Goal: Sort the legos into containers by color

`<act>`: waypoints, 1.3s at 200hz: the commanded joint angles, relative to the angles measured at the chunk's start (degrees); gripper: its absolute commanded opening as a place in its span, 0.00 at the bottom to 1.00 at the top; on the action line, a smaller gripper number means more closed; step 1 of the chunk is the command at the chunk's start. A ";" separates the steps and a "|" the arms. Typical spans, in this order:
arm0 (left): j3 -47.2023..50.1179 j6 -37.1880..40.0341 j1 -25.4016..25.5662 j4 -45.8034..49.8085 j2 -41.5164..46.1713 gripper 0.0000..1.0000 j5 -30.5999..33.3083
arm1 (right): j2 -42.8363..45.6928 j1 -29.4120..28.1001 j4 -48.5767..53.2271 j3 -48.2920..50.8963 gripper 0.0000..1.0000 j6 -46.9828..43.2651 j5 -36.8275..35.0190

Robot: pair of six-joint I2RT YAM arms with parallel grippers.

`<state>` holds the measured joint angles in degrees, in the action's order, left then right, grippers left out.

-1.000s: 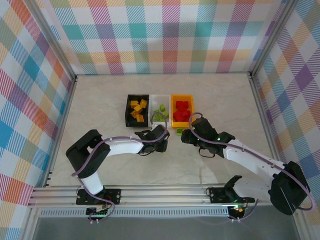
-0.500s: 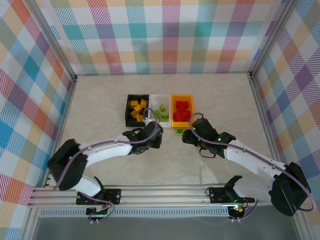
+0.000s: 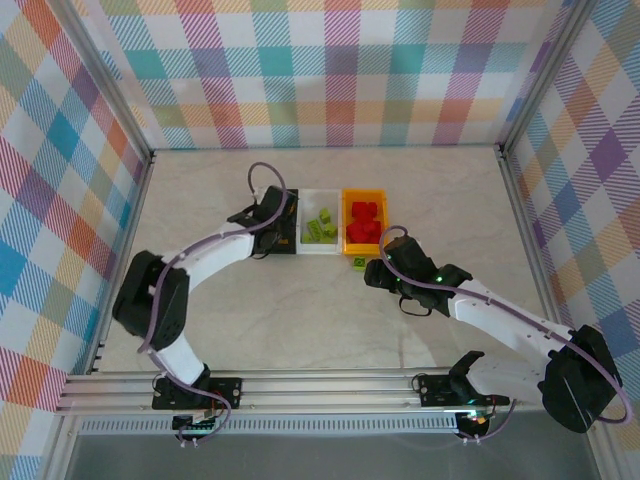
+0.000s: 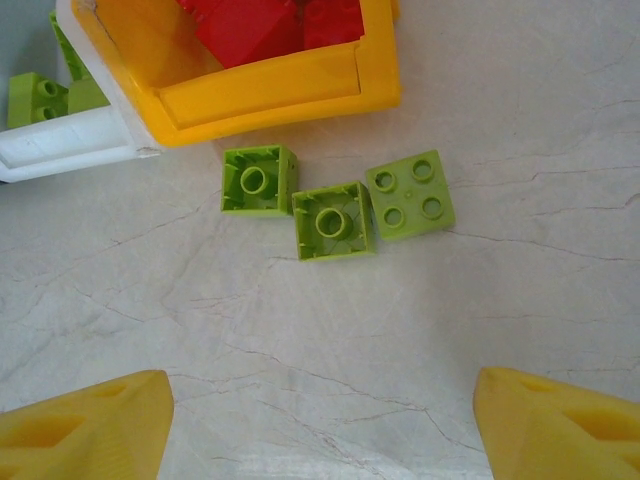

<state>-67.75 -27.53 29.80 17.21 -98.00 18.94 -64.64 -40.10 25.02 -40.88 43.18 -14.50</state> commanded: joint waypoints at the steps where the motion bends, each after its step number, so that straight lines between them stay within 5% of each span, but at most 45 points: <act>1: -4.97 0.72 -1.01 2.28 -1.31 0.71 -0.19 | 0.92 0.15 2.05 0.54 0.80 1.18 -0.35; 20: -6.41 0.01 -0.76 2.21 0.77 0.89 -2.70 | 0.62 0.32 2.06 0.71 0.81 0.90 -0.29; 49: -4.70 -0.79 1.67 1.47 9.06 1.00 -5.20 | -2.45 3.12 -0.01 0.30 0.82 -0.38 2.13; 111: 11.31 -3.62 13.15 1.80 27.80 1.00 -4.30 | -18.15 8.64 -4.29 -6.26 0.77 -3.10 3.52; 168: 23.05 -7.28 14.29 4.98 39.62 1.00 -1.95 | -27.80 9.69 -0.12 -11.93 0.69 -0.51 2.42; 219: 24.94 -7.56 14.23 5.99 42.72 1.00 0.92 | -26.79 8.55 5.47 -6.80 0.58 3.60 1.11; 260: 25.33 -7.45 14.15 5.53 42.53 1.00 0.57 | -15.71 2.57 10.46 -1.21 0.57 7.74 -0.59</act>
<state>-43.57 -34.11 43.77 22.44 -55.96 18.57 -85.47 -34.17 26.11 -45.54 47.48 -13.56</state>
